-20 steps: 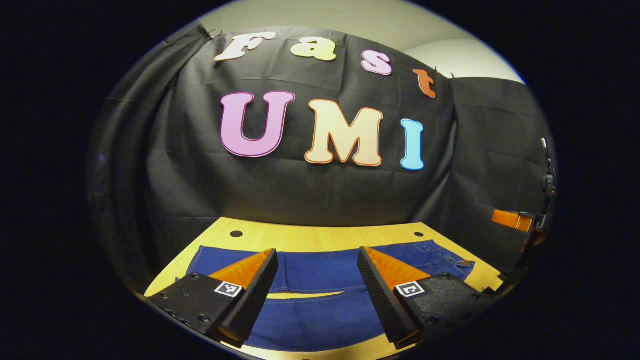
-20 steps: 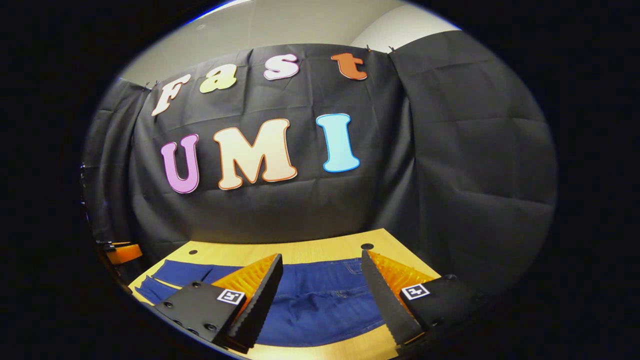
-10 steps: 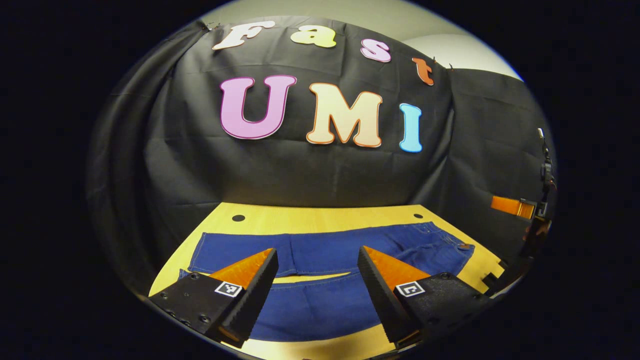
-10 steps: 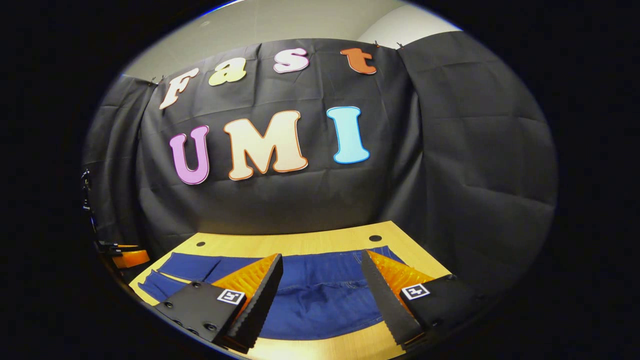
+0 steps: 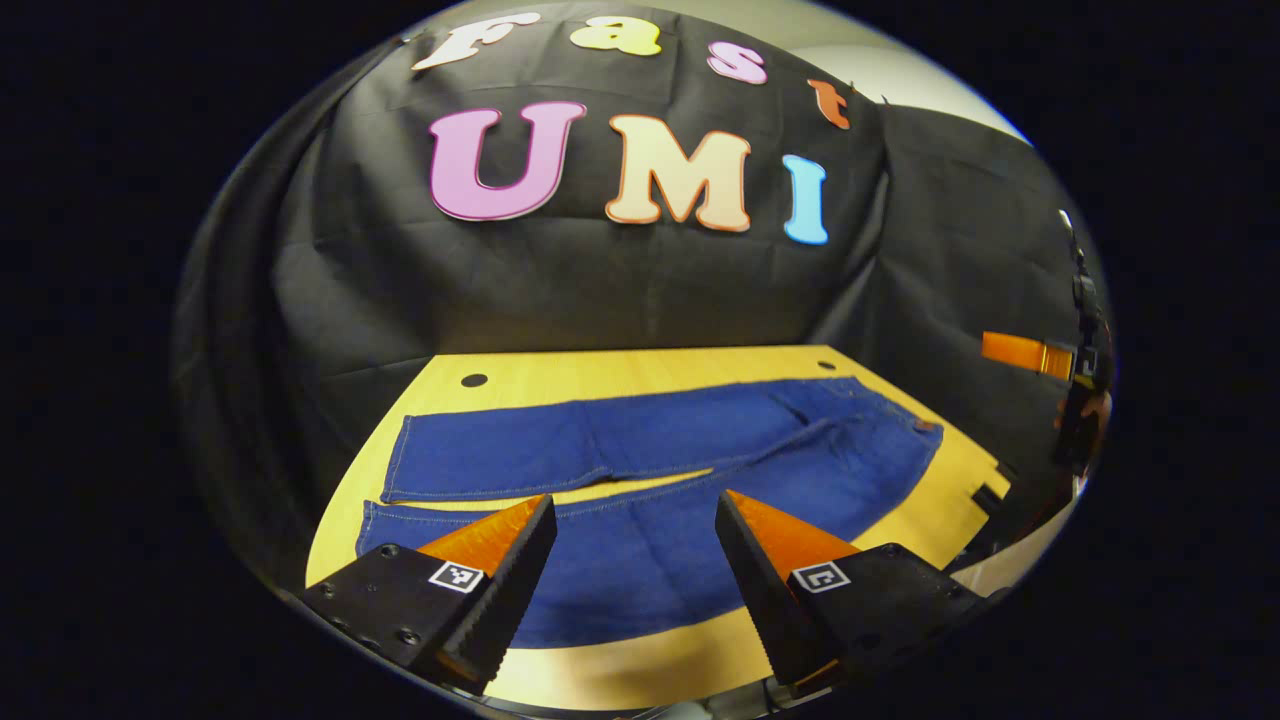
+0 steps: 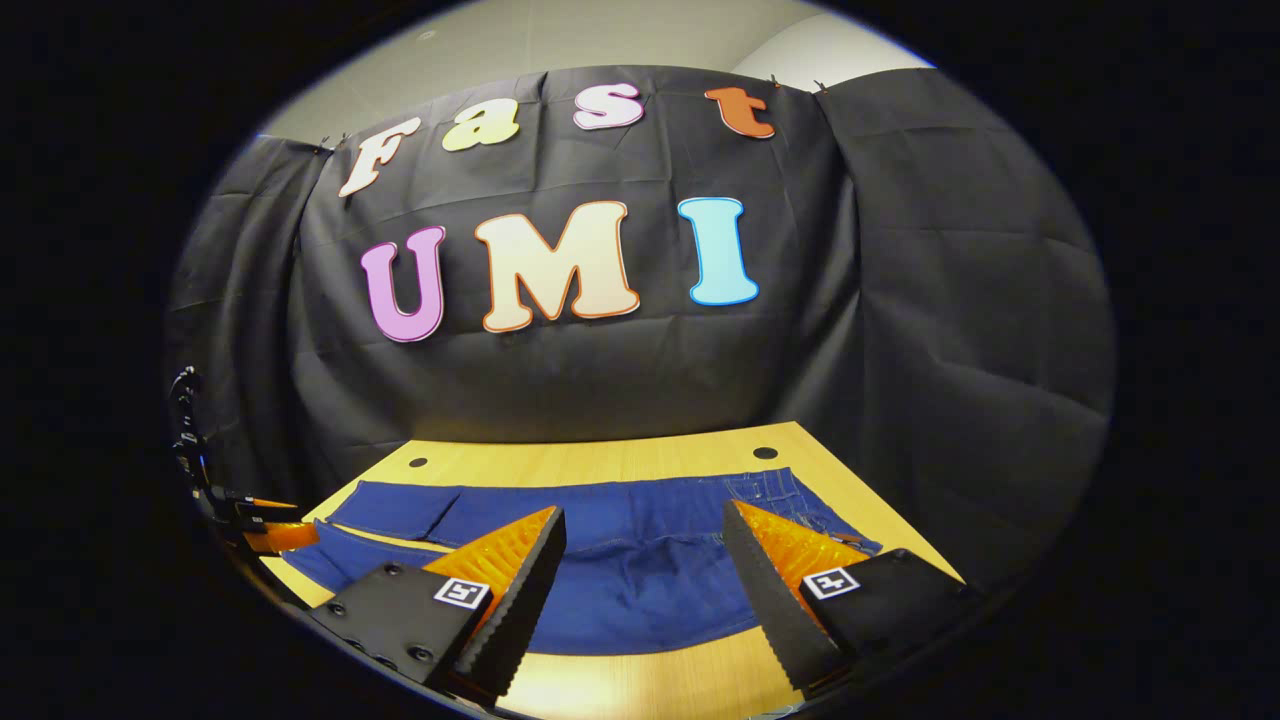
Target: Grasp the waist and the cuffs of the jeans and fold them to make the two legs overlap; first hold the waist and fold one-third of the jeans toward the cuffs, then hold the cuffs and fold the remaining one-third in the same direction to finish folding.
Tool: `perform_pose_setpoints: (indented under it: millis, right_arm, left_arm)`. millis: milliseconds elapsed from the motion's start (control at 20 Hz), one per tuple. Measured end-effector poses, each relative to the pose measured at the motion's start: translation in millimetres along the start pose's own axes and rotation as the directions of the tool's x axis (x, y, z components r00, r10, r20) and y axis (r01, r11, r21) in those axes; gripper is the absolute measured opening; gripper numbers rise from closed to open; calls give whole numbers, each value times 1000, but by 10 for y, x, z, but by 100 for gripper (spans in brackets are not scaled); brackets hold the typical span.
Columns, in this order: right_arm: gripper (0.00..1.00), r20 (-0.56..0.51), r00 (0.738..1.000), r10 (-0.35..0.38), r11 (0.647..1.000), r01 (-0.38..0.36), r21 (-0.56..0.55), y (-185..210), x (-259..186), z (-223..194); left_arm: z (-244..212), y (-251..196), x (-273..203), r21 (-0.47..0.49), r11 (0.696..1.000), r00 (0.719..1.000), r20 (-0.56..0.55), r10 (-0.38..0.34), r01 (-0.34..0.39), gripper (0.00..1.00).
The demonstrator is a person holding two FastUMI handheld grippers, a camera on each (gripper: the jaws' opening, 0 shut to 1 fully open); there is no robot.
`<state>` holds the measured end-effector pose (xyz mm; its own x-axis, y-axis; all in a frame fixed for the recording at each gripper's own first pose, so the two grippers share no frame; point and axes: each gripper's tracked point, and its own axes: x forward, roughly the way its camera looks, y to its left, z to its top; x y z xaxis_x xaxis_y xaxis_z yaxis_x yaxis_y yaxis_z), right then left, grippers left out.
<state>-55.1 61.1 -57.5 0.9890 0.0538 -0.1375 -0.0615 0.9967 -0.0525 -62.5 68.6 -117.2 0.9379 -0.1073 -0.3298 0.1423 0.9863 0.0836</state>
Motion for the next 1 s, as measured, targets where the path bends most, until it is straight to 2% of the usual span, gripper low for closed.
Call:
perform_pose_setpoints:
  millis: [150,300,450,650,900,950,1000]
  right_arm:
    - [98,-28,1000,7,1000,-7,-11,61,-84,-122]
    - [98,-48,999,18,1000,-17,4,115,-135,-230]
    - [98,-70,997,18,1000,-18,0,142,-159,-310]
    - [98,-95,995,28,999,-30,-17,193,-169,-398]
    - [98,-131,990,53,999,-54,-3,284,-138,-523]
    - [94,-135,989,55,998,-57,-8,289,-129,-537]
    - [98,-140,989,55,998,-58,-15,279,-121,-551]
  left_arm:
    - [-276,99,-61,73,995,996,-70,-59,64,96]
    - [-700,258,-133,149,979,974,-203,-105,137,95]
    - [-1056,420,-244,243,943,930,-343,-136,228,96]
    - [-1323,661,-271,353,881,869,-481,-118,315,95]
    - [-1481,994,-265,382,837,798,-593,-103,392,96]
    - [-1507,1062,-272,389,828,784,-613,-95,404,96]
    - [-1541,1123,-268,394,819,770,-631,-90,418,96]
